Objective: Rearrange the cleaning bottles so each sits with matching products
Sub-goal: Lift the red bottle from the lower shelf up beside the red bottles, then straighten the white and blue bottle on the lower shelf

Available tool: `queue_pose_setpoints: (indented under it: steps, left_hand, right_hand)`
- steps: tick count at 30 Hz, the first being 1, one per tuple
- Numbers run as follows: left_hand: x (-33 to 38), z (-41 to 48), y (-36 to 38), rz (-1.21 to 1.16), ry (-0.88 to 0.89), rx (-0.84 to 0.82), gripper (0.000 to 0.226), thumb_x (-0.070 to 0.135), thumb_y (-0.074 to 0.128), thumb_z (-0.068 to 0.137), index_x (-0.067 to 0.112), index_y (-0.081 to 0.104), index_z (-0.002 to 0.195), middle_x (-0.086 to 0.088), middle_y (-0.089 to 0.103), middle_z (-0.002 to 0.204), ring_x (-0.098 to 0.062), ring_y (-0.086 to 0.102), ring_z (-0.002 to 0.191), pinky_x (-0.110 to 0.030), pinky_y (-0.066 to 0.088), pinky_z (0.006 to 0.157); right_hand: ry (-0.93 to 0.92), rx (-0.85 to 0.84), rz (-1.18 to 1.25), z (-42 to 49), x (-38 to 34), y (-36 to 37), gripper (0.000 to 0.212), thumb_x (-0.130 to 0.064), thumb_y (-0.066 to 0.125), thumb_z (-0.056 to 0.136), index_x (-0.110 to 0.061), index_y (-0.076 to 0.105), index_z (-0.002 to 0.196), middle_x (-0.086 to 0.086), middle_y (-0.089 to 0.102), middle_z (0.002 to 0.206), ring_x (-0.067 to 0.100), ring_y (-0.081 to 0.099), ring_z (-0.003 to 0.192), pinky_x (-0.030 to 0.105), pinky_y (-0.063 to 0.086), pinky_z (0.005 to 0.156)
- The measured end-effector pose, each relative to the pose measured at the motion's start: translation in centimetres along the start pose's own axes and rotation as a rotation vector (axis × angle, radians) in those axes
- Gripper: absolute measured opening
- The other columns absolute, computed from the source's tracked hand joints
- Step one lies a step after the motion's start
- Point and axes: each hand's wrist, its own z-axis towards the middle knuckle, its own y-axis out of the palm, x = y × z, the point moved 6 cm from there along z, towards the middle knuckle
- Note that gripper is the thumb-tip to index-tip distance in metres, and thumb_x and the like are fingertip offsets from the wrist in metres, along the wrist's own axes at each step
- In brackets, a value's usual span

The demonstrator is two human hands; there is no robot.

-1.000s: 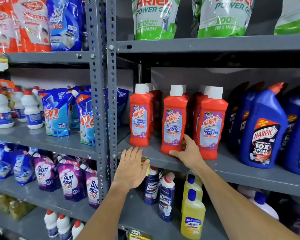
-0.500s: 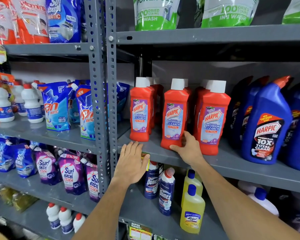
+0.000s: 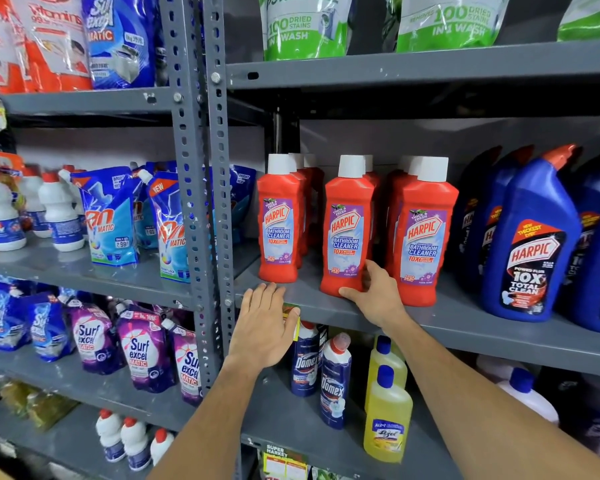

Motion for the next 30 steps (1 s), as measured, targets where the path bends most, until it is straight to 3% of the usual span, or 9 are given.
queue_pose_setpoints:
  steps: [11,17,20,22,25,28,30]
  left_hand:
    - [0.0,0.0,0.0,0.0,-0.016,-0.023,0.061,0.047,0.026,0.102,0.011,0.031,0.151,-0.006,0.033,0.159,-0.022,0.021,0.15,-0.043,0.003,0.125]
    - [0.0,0.2,-0.4,0.002,-0.003,-0.037,0.063,0.048,0.028,0.102,0.01,0.028,0.152,-0.007,0.028,0.161,-0.023,0.014,0.152,-0.042,0.002,0.125]
    - [-0.2,-1.5,-0.7,0.042,-0.008,0.061,0.066,0.047,0.027,0.102,0.007,0.021,0.155,-0.011,0.019,0.165,-0.025,0.006,0.154,-0.042,0.002,0.126]
    - [-0.8,-3.4,-0.8,0.034,-0.062,0.187,0.065,0.043,0.033,0.102,0.004,0.025,0.153,-0.015,0.024,0.163,-0.03,0.013,0.153,-0.045,0.01,0.125]
    - [-2.0,-6.3,1.0,-0.029,-0.106,0.263,0.058,0.039,0.041,0.1,0.003,0.037,0.145,-0.018,0.042,0.15,-0.035,0.03,0.145,-0.05,0.025,0.12]
    - [-3.1,-9.0,4.3,-0.073,-0.132,0.227,0.052,0.039,0.043,0.1,0.005,0.042,0.139,-0.015,0.048,0.141,-0.036,0.04,0.138,-0.049,0.03,0.117]
    - [-3.6,-10.8,7.1,-0.071,-0.13,0.154,0.054,0.04,0.042,0.1,0.003,0.044,0.14,-0.017,0.049,0.143,-0.035,0.04,0.138,-0.048,0.03,0.118]
  right_hand:
    - [-0.014,0.018,-0.068,0.1,0.5,0.2,0.065,-0.023,0.081,0.084,-0.011,0.05,0.14,0.008,0.062,0.139,0.026,0.06,0.127,0.047,0.048,0.108]
    - [-0.126,0.172,0.014,-1.4,-0.2,-0.8,0.081,-0.012,0.086,0.076,-0.015,0.042,0.145,0.006,0.056,0.138,0.019,0.058,0.123,0.043,0.051,0.105]
    - [-0.28,0.336,-0.015,-4.0,-1.4,-1.0,0.065,-0.012,0.078,0.077,-0.026,0.042,0.129,-0.001,0.048,0.12,0.01,0.053,0.103,0.037,0.054,0.093]
    - [-0.408,0.377,-0.067,-6.2,-2.0,-0.3,0.052,-0.016,0.073,0.079,-0.023,0.044,0.122,-0.003,0.046,0.115,0.013,0.052,0.102,0.033,0.051,0.09]
    - [-0.496,0.355,-0.164,-9.3,-1.3,2.1,0.039,-0.019,0.069,0.079,-0.02,0.05,0.113,-0.005,0.049,0.108,0.017,0.055,0.096,0.03,0.049,0.079]
    - [-0.472,0.264,-0.205,-11.8,1.3,5.2,0.03,-0.023,0.066,0.079,-0.026,0.047,0.103,-0.013,0.044,0.097,0.012,0.052,0.083,0.026,0.042,0.065]
    - [-0.399,0.196,-0.206,-12.6,4.0,7.0,0.029,-0.026,0.063,0.079,-0.029,0.046,0.102,-0.013,0.043,0.097,0.009,0.049,0.079,0.026,0.041,0.064]
